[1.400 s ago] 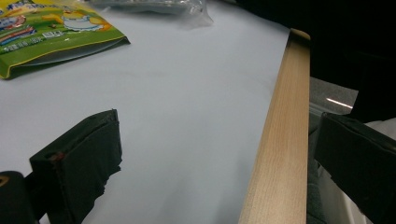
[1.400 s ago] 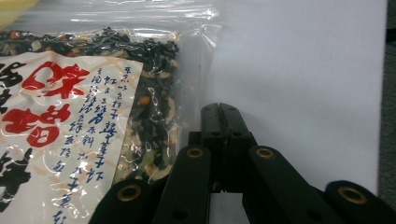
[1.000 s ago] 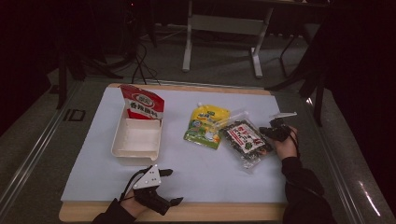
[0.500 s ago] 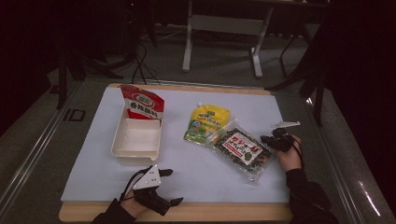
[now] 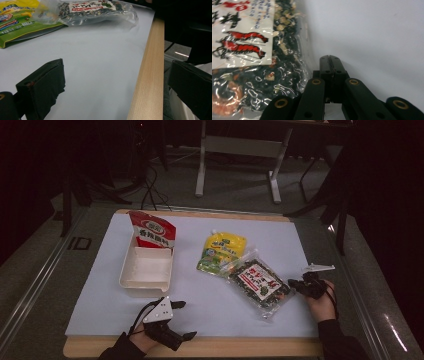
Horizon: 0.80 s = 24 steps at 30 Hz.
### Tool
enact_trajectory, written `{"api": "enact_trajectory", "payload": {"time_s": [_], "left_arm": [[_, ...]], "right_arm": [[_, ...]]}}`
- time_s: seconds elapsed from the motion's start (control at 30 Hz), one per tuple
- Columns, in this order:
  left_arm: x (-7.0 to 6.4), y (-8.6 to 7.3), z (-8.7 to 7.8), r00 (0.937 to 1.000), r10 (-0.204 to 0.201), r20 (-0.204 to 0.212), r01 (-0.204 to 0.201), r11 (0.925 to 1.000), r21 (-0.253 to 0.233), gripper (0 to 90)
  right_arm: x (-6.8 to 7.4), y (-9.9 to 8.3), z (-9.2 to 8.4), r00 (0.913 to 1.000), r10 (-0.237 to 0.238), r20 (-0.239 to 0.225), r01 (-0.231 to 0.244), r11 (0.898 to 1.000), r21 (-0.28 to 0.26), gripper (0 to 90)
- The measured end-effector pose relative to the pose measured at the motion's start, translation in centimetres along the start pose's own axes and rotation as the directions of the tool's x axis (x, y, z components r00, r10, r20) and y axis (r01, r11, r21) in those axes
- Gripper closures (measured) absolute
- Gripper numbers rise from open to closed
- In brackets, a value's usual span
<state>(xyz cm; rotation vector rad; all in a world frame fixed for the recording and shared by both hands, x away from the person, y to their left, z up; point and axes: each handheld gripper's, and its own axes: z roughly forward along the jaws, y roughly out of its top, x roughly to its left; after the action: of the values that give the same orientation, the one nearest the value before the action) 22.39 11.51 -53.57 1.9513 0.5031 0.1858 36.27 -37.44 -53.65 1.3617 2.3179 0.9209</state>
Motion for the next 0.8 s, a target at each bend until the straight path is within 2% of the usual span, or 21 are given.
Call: {"api": "enact_trajectory", "payload": {"time_s": [0.17,0.37,0.5,0.67,0.8], "left_arm": [[0.0,0.1,0.1,1.0000,0.005,0.003,-0.005,1.0000,0.001,2.5],[0.0,0.1,0.2,0.9999,0.010,0.008,-0.010,0.9999,0.003,2.5],[-0.1,0.2,0.2,0.9999,0.012,0.009,-0.012,0.9999,0.002,2.5],[-0.1,0.2,0.3,0.9999,0.013,0.011,-0.013,0.9999,0.004,2.4],[-0.1,0.2,0.3,0.9998,0.017,0.010,-0.017,0.9998,0.008,2.5]], "right_arm": [[1.7,-1.0,-1.2,0.9993,0.002,-0.036,-0.002,1.000,-0.002,90.0],[3.9,-2.0,-2.2,0.9930,0.002,-0.118,-0.004,1.000,-0.020,90.0],[5.1,-2.6,-2.4,0.9913,-0.009,-0.131,0.008,1.000,-0.012,90.0],[6.0,-3.3,-2.8,0.9852,0.001,-0.171,-0.001,1.000,-0.005,90.0],[7.0,-3.6,-3.0,0.9801,-0.021,-0.197,0.023,1.000,0.008,90.0]]}}
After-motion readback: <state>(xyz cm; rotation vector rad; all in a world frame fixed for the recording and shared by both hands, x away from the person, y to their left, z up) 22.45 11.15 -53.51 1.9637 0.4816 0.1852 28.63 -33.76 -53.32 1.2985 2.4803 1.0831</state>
